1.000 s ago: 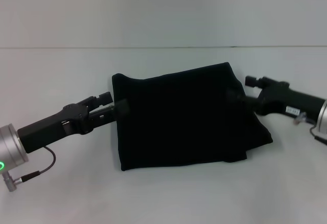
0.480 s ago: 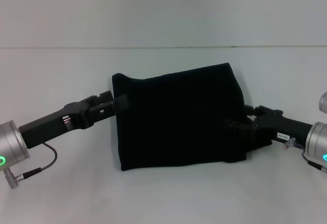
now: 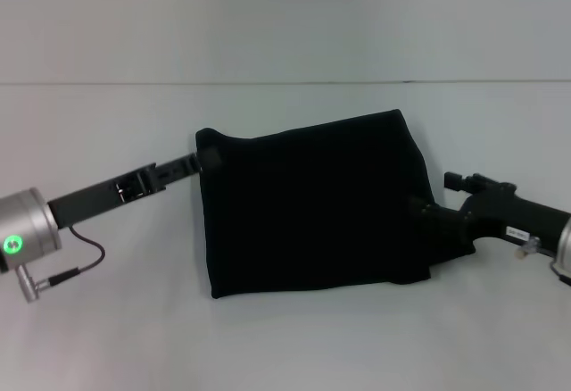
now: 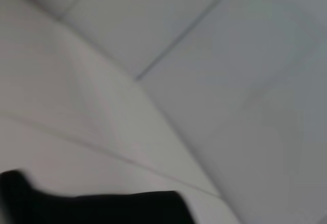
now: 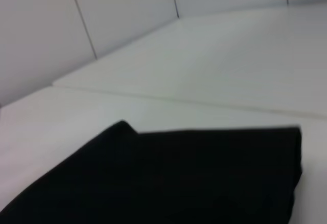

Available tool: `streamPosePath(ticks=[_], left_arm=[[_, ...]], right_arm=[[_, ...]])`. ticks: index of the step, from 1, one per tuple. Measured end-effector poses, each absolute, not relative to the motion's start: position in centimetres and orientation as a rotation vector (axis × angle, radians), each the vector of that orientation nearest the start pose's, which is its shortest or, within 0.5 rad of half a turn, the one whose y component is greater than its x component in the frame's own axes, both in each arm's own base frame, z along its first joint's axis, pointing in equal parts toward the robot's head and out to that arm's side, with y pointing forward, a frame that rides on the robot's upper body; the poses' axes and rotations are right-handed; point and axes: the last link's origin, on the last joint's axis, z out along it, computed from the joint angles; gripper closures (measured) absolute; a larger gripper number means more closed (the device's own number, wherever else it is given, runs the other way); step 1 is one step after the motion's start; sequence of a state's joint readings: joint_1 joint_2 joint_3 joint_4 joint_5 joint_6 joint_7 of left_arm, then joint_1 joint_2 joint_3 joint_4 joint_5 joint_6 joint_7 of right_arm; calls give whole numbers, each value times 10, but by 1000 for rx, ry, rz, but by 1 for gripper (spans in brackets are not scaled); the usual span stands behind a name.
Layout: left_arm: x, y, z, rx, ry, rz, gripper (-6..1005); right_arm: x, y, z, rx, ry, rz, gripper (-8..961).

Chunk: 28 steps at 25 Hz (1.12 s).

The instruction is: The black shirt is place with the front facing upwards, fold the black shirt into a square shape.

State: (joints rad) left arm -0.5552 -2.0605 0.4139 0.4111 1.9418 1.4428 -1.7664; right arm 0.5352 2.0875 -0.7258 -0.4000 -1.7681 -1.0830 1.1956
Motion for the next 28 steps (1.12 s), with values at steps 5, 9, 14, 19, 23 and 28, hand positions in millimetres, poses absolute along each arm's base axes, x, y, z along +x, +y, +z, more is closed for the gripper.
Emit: streamPosePath(ticks=[5, 9, 14, 19, 23, 28], left_arm=[[-288, 375, 2, -2051, -1683, -954, 51], [-285, 396, -3, -2000, -1782, -775, 51], [-285, 404, -10, -1979, -1857, -584, 52], [-290, 404, -12, -1947, -1887, -495, 52], [-290, 402, -17, -1950, -1900, -480, 52], [-285, 399, -26, -1966, -1920, -479, 52]], right_arm=[[304, 333, -22, -2401, 567, 655, 70], [307, 309, -23, -2438, 391, 689, 71], [313, 285, -35, -2467, 276, 682, 71], [317, 276, -42, -2468, 250, 666, 70], [317, 277, -44, -2472, 254, 667, 69], [316, 277, -45, -2476, 256, 669, 69]])
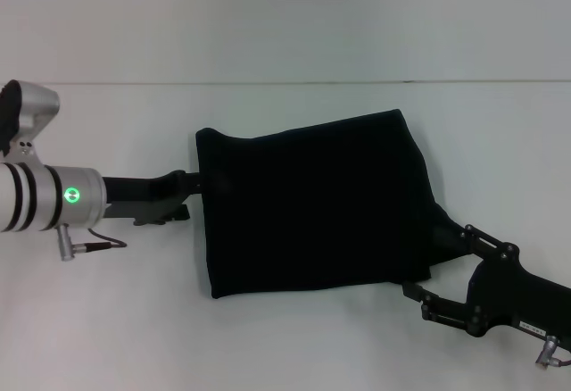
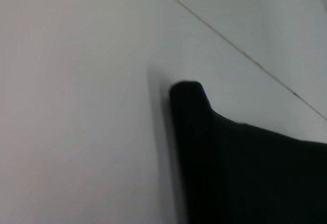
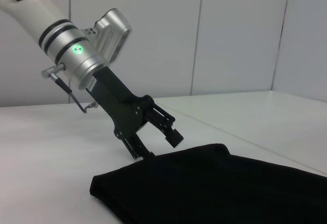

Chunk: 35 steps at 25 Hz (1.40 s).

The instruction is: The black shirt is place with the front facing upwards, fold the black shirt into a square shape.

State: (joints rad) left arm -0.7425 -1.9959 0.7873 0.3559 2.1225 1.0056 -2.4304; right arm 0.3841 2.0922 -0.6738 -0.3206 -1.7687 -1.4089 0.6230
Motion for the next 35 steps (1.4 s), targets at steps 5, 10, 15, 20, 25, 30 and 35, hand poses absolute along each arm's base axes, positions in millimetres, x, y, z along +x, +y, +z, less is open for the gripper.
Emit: streamPosePath(ticks=[5, 10, 15, 20, 25, 30, 35], left_arm=[[-275, 399, -39, -2001, -1924, -471, 61], [-271, 399, -46, -2016, -1906, -461, 72], [-273, 398, -48, -2021, -1875, -455, 84], [-275, 397, -49, -2016, -1876, -449, 201], [-272, 398, -48, -2023, -1879, -457, 413], [-267, 398, -46, -2037, -1892, -501, 720], [-265, 401, -43, -2044, -1881, -505, 819]], right_arm=[[315, 275, -47, -2479, 267, 678, 69], [315, 274, -48, -2477, 272, 688, 70], [315, 274, -47, -2473, 277, 693, 70], [314, 274, -47, -2473, 274, 697, 70], [313, 275, -47, -2474, 271, 699, 70], [313, 277, -47, -2473, 269, 693, 70], [312, 278, -47, -2472, 266, 695, 71]])
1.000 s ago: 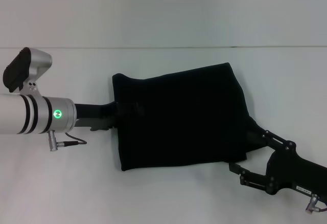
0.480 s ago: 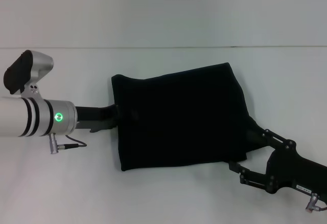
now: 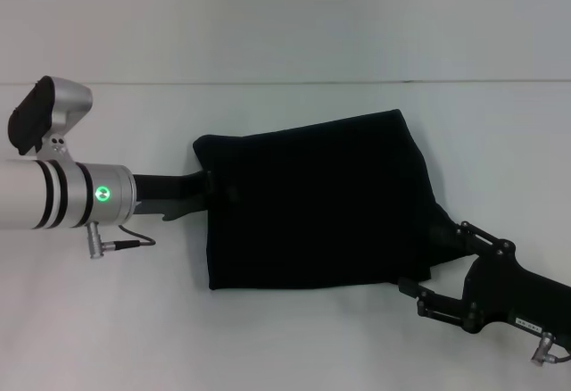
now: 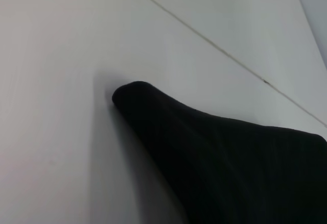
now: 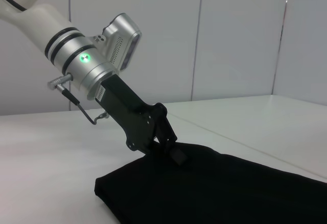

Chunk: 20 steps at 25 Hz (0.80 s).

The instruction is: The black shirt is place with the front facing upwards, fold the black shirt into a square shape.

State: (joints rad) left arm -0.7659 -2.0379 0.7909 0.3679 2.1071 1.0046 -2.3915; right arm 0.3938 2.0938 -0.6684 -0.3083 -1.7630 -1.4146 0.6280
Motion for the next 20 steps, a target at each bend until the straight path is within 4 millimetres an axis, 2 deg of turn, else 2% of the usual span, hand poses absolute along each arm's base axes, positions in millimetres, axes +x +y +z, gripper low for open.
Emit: streamPosePath(ticks=[6, 12, 20], left_arm=[[-269, 405, -39, -2018, -1861, -494, 937], [-276, 410, -27, -1980, -1845, -499, 944], [-280, 412, -22, -1914, -1833, -581, 835]], right_arm=[[311, 281, -46, -2470, 262, 694, 71], [309, 283, -46, -2472, 253, 696, 71], [308, 284, -46, -2472, 250, 697, 69]])
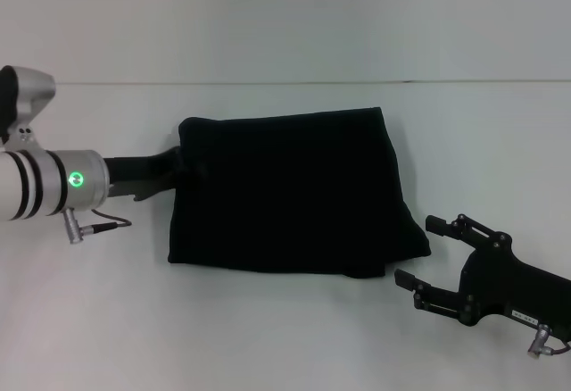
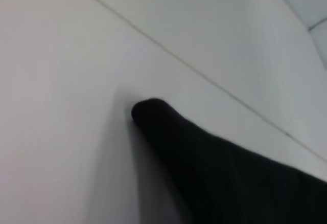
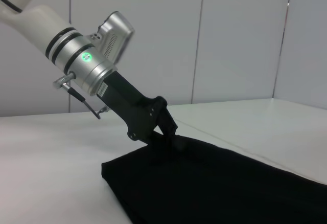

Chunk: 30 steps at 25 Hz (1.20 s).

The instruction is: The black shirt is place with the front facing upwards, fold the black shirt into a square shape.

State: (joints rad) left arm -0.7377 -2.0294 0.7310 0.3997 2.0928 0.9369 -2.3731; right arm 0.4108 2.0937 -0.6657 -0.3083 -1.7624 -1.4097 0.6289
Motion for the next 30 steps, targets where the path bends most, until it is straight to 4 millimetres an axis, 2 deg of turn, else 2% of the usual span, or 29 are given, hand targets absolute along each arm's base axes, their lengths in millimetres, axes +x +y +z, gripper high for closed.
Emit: streamPosePath(ticks=[4, 10, 13, 14, 16, 19, 21, 24, 27, 30], left_arm=[[-288, 409, -12, -1875, -1810, -651, 781], [-303, 401, 2, -1861, -1828, -646, 664], [-314, 396, 20, -1830, -1820, -684, 602], [-315, 390, 36, -1872, -1768, -764, 581], [-313, 387, 41, -1902, -1740, -798, 540], [-295, 367, 57, -2165, -1434, -983, 434], [-286, 353, 56, -2298, -1211, -1030, 363], [-277, 332, 42, -2449, -915, -1019, 239], [-276, 309, 16, -2576, -645, -937, 106], [-282, 292, -3, -2628, -521, -863, 79]], right_arm=[[308, 284, -46, -2473, 249, 698, 68], [307, 285, -46, -2473, 246, 700, 69], [306, 287, -45, -2462, 243, 703, 69], [306, 288, -44, -2455, 242, 706, 69], [306, 291, -40, -2435, 242, 716, 69], [304, 295, -37, -2410, 244, 728, 69], [303, 297, -36, -2403, 242, 735, 69], [302, 299, -36, -2402, 238, 738, 69], [301, 298, -37, -2412, 234, 736, 69], [304, 292, -40, -2432, 238, 723, 68]])
